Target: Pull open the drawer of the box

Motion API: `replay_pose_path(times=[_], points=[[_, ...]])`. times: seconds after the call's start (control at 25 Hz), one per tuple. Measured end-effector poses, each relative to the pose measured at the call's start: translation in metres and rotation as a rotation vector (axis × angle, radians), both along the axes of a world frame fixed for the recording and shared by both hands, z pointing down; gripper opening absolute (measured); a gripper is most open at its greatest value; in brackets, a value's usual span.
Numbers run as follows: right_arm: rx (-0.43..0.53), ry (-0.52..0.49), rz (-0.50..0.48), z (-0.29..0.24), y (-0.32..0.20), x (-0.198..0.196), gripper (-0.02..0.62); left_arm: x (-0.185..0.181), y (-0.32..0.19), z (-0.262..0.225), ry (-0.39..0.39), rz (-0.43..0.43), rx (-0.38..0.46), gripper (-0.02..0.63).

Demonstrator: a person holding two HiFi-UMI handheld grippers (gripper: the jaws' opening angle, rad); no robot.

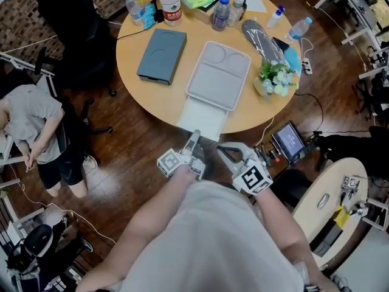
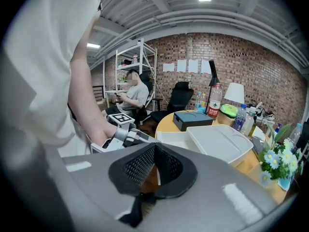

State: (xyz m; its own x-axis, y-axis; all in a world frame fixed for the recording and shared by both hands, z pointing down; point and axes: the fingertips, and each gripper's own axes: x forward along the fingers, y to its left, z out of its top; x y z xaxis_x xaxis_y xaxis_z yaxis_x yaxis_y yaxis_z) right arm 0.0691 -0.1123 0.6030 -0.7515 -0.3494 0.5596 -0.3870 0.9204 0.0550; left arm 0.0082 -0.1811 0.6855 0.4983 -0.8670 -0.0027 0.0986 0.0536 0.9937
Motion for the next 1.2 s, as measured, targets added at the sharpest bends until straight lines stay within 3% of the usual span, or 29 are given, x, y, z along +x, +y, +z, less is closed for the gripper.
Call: replay_pose_path(times=[0.6, 0.68, 0.76, 0.88, 1.0, 1.08, 1.12, 1.2], points=[[0.011, -0.034, -0.031, 0.004, 0.055, -0.006, 0.005, -0.008, 0.064, 0.012, -0.072, 0.012, -0.028, 0.166], [0.011, -0.041, -0.029, 0.003, 0.058, -0.005, 0.005, -0.014, 0.067, 0.023, -0.166, 0.027, -0.041, 0.169], [0.013, -0.053, -0.021, 0.001, 0.062, -0.003, 0.005, -0.017, 0.065, 0.020, -0.260, 0.056, 0.012, 0.173], [0.035, -0.058, -0.007, -0.001, 0.065, -0.001, 0.005, -0.009, 0.071, 0.010, -0.184, 0.062, 0.007, 0.192], [0.056, -0.078, -0.008, -0.004, 0.066, -0.009, 0.005, -0.022, 0.083, 0.009, -0.206, 0.068, -0.017, 0.190], [0.048, -0.070, -0.009, -0.005, 0.068, -0.009, 0.005, -0.034, 0.091, 0.010, -0.288, 0.082, -0.018, 0.185], [0.046, -0.079, -0.005, -0.005, 0.068, -0.008, 0.005, -0.041, 0.093, 0.006, -0.366, 0.105, 0.006, 0.176], [0.056, -0.121, 0.003, -0.007, 0.068, -0.010, 0.005, -0.059, 0.099, 0.000, -0.592, 0.177, 0.051, 0.142]])
